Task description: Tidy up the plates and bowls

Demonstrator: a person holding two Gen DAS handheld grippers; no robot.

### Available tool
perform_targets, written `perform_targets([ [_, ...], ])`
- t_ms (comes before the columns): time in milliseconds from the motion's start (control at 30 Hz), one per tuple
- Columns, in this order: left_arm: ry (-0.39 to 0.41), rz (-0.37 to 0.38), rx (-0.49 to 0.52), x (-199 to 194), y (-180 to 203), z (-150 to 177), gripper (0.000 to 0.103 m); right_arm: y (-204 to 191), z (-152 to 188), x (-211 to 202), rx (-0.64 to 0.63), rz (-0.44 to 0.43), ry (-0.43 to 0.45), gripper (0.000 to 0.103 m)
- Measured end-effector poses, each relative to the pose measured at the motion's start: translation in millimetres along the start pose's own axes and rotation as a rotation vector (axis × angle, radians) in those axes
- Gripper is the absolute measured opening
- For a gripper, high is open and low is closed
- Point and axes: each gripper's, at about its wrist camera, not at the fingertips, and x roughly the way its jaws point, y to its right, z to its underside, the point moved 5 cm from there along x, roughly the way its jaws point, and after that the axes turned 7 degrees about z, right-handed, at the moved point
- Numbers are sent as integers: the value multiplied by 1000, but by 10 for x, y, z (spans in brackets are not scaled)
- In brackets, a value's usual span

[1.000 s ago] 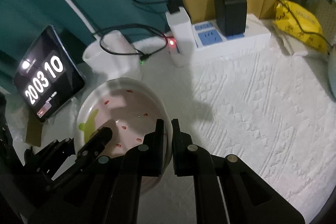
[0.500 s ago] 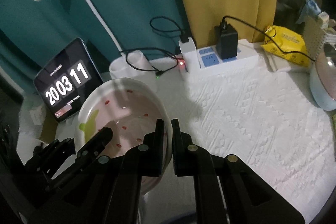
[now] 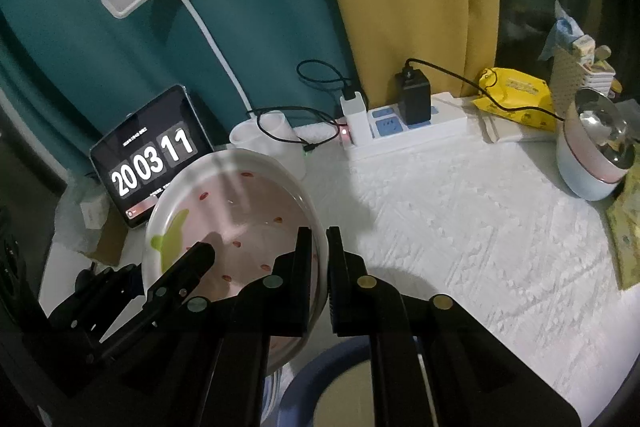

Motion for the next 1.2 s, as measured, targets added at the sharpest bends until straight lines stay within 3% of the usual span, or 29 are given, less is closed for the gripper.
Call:
perform_targets([
  [600, 15, 41, 10, -338, 352, 260, 22, 197, 330, -438, 11, 22, 25, 8],
  [1200, -53, 77, 59, -250, 870, 634, 22, 689, 712, -554, 56, 47, -8, 8],
])
